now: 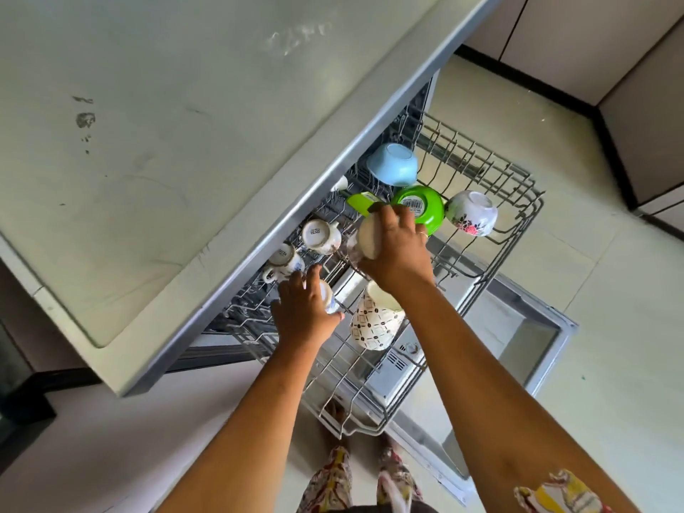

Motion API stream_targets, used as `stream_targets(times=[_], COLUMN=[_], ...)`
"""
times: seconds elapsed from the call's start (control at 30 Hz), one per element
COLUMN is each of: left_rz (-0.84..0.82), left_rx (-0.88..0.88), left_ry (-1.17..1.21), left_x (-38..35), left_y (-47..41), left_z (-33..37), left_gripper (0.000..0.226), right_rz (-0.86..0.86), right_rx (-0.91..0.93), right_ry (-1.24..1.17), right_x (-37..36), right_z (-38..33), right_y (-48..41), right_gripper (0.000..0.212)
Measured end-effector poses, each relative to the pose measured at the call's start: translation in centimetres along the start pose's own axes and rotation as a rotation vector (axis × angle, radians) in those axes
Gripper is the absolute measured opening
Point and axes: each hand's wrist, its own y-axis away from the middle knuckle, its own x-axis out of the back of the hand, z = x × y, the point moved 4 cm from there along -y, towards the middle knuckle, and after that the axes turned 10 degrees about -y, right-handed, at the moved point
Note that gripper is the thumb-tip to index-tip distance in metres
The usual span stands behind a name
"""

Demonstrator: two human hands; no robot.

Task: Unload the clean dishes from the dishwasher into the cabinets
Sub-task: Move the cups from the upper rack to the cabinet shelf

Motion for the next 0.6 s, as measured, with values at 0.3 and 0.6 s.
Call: stream_targets(times=[0.3,0.6], left_rz=[-0.15,-0.058], left_rx=[-0.292,-0.088], left_ry=[0.183,0.24], left_x=[-1.2,-2.4], left_y=[1.5,1.5], left_z=[8.6,8.3], left_gripper=[0.102,0.092], right_rz=[0.13,0.169], right_rx=[-0.257,-0.251], right_ry=[-0.157,-0.194], right_x=[4.4,3.7], right_z=[5.2,7.5], right_y=[2.6,5.6], right_gripper=[0.082,0.082])
